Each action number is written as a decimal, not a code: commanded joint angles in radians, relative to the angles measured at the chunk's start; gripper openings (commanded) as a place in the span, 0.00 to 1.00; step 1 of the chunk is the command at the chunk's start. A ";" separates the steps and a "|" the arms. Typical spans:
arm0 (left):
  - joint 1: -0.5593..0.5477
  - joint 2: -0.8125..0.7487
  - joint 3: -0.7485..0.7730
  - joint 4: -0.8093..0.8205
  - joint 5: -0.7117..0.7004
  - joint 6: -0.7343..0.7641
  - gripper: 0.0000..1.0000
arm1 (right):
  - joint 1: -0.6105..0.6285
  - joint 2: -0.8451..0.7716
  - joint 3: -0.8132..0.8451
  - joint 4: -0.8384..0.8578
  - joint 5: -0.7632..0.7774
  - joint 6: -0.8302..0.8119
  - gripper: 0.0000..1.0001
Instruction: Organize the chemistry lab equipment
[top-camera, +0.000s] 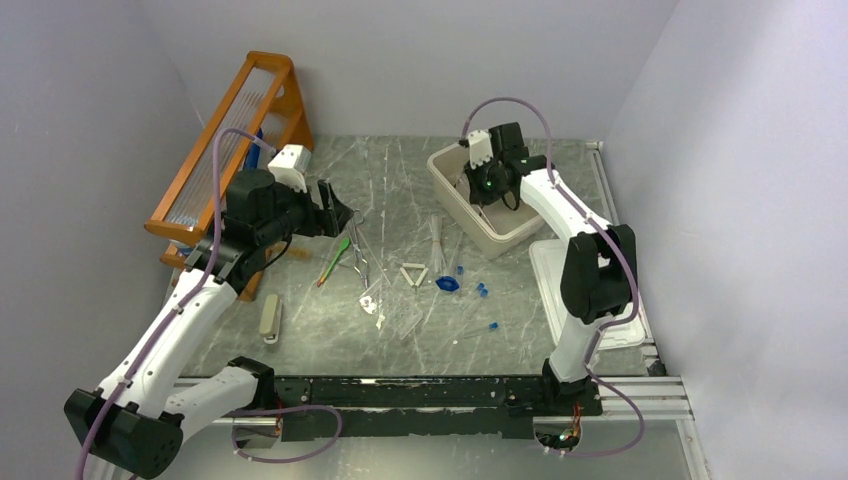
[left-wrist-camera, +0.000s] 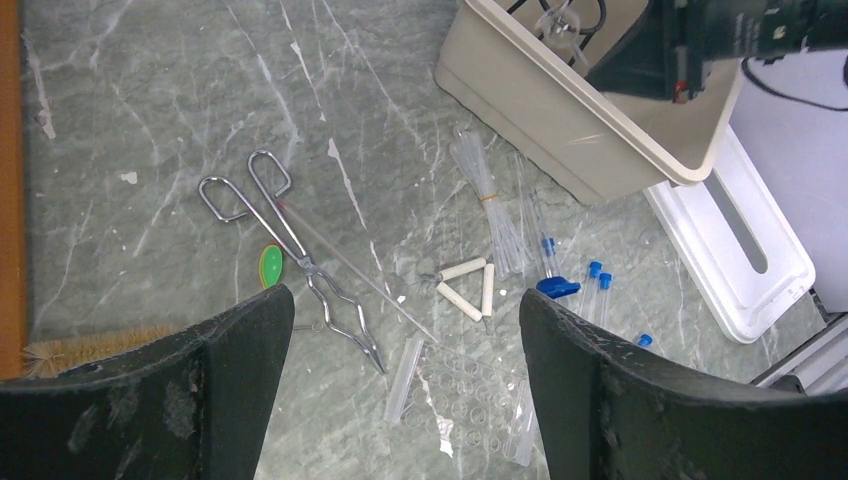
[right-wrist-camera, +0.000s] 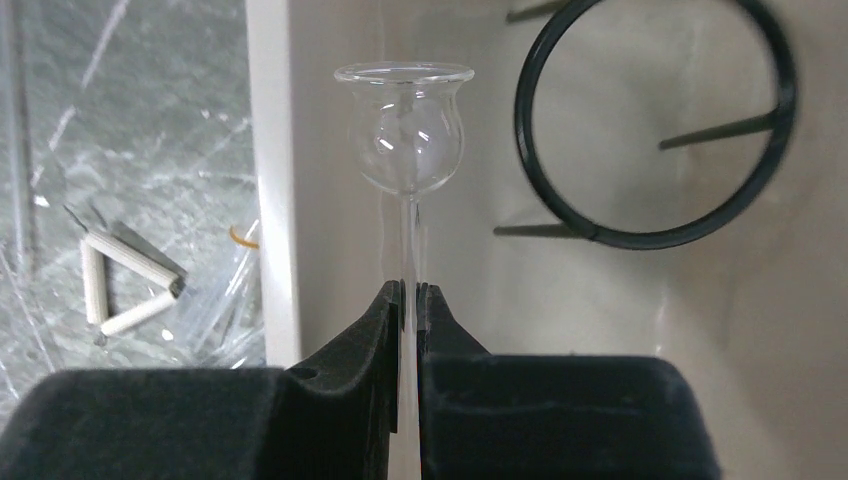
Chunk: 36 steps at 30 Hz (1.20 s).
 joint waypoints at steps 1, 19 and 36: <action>-0.004 -0.001 0.007 0.040 0.025 -0.009 0.87 | -0.007 0.024 -0.061 0.039 -0.003 -0.058 0.00; -0.004 0.028 -0.004 0.056 0.029 -0.011 0.86 | -0.008 0.128 -0.138 0.111 0.060 -0.128 0.00; -0.004 0.034 0.011 0.049 0.023 0.003 0.86 | -0.039 0.029 -0.105 0.125 -0.115 0.023 0.35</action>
